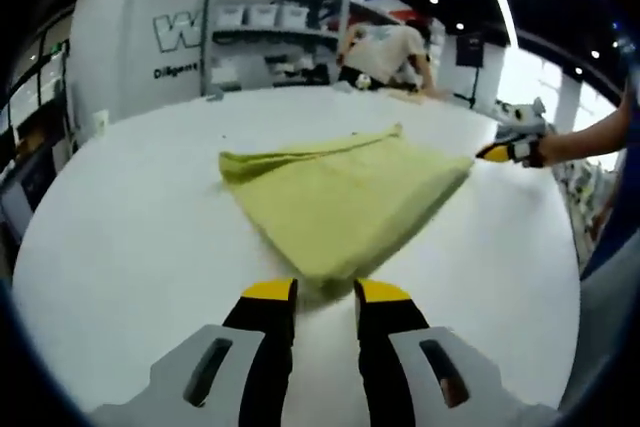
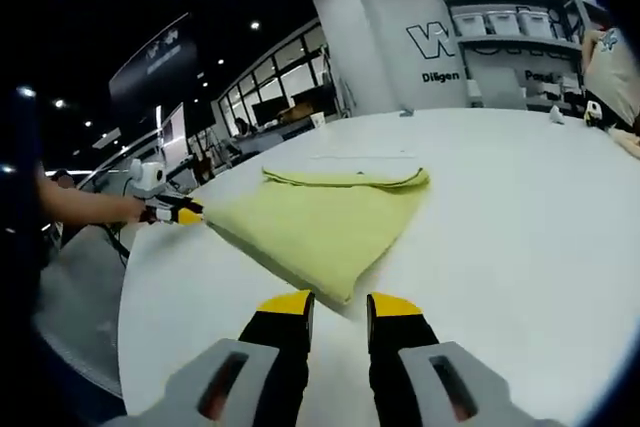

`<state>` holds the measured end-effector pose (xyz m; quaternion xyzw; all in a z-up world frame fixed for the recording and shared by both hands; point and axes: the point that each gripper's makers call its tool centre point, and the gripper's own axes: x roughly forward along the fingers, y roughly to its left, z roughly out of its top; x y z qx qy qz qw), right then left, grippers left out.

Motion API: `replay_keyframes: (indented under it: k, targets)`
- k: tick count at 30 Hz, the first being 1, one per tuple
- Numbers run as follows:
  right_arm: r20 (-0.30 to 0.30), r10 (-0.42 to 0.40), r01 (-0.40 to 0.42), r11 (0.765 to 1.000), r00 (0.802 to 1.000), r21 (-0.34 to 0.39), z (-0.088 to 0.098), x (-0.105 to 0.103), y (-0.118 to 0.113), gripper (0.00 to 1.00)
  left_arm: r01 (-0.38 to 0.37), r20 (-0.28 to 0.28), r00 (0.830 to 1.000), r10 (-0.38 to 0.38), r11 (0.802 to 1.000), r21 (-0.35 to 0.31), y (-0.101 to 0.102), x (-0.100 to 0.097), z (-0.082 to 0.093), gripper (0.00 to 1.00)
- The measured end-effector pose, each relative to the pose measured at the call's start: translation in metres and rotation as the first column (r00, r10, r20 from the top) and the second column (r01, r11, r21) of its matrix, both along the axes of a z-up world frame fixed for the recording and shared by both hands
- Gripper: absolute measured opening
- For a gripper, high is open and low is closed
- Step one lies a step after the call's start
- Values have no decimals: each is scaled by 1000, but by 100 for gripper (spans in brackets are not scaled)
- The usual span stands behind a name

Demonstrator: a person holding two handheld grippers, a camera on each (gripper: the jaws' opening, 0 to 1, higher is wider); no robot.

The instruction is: Fold the garment on the visible template until the final outline fits inside the template.

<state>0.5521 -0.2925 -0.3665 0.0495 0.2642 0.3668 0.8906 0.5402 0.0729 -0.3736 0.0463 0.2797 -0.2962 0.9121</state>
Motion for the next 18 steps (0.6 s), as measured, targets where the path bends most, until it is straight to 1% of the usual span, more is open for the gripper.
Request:
replay_keyframes:
  k: [2,4,6,7,9,11,14,17,18]
  targets:
    - [-3,-8,8,1000,1000,3,-2,0,-1,17,6,9,1000,-6,1000,5,1,3,-1,13]
    - [-5,-15,15,1000,1000,7,-3,-2,-2,17,10,24,1000,-10,1000,28,4,6,-2,9]
    - [-8,-18,18,1000,1000,7,-3,-3,-3,17,7,27,1000,-8,1000,30,5,7,-1,5]
    - [-9,-19,19,1000,1000,5,-4,-5,-3,17,3,31,1000,-4,1000,25,7,6,0,0]
    - [-11,-18,18,1000,1000,2,-4,-7,-3,16,3,32,999,-3,1000,14,6,5,4,0]
    - [-13,-15,15,1000,1000,-4,-5,-8,-2,16,9,39,999,-10,1000,26,6,5,3,0]
    - [-15,-8,8,1000,1000,-10,-7,-8,-3,16,11,33,999,-12,1000,21,5,4,4,0]
    - [-12,3,-3,1000,1000,-19,-7,-8,0,16,8,29,1000,-8,1000,15,11,7,-1,0]
    - [-10,6,-7,1000,1000,-23,-7,-8,1,16,1,33,999,-2,1000,16,8,6,2,0]
